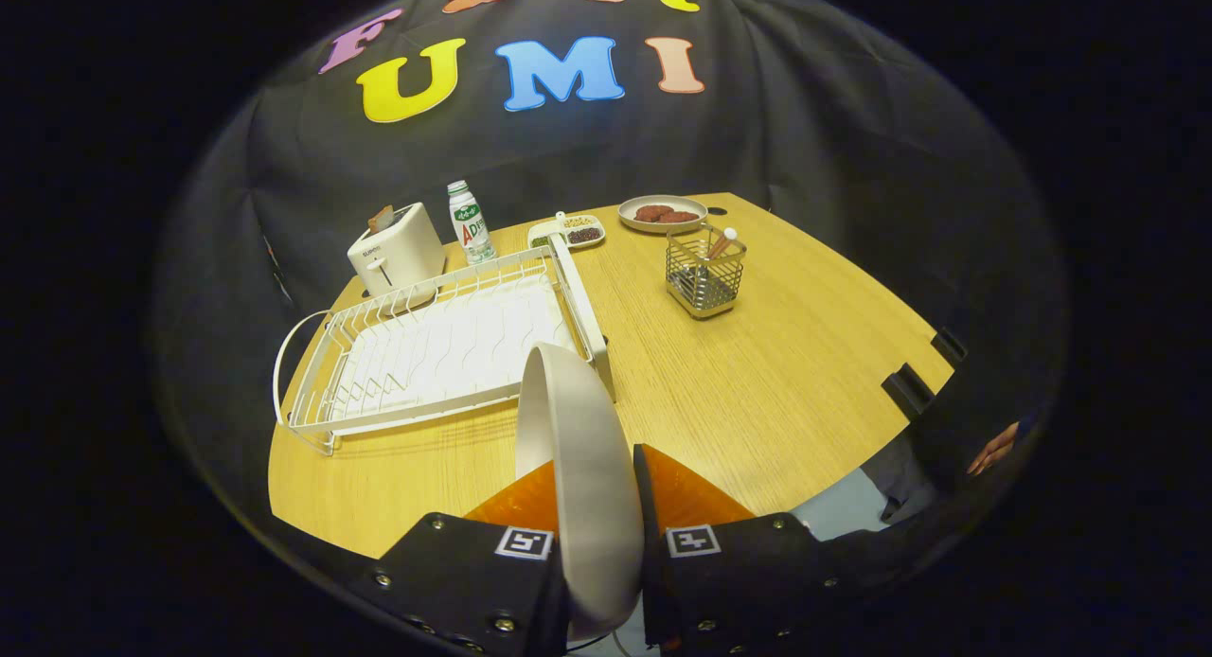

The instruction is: Take the plate from the dish rack, then take the spoon from the basket and place it into the plate.

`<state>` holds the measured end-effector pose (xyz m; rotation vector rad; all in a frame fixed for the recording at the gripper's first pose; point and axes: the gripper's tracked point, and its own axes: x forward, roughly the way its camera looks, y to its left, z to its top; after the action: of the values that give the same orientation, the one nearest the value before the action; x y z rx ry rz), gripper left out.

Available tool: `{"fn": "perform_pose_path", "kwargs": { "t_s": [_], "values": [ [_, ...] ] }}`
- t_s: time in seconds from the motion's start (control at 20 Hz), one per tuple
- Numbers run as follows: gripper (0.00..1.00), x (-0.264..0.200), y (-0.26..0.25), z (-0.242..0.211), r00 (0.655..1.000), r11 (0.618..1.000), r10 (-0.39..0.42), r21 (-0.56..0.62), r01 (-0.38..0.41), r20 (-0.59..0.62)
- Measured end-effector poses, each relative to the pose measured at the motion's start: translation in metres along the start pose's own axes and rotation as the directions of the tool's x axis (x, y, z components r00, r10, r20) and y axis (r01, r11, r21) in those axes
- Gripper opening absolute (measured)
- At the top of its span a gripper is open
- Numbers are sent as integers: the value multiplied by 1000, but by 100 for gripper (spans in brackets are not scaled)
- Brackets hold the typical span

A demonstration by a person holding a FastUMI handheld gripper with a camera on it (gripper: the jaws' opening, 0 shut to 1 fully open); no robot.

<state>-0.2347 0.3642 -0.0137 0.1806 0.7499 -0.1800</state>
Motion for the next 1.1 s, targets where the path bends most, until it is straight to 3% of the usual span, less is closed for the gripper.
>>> {"fn": "perform_pose_path", "kwargs": {
  "t_s": [0.4,0.7,1.1],
  "values": [
    [29,13,10,-22,995,982,87,172,-78,-48],
    [29,38,24,-30,980,943,190,290,-165,-59],
    [35,54,20,-43,975,933,202,320,-164,-92]
  ]
}}
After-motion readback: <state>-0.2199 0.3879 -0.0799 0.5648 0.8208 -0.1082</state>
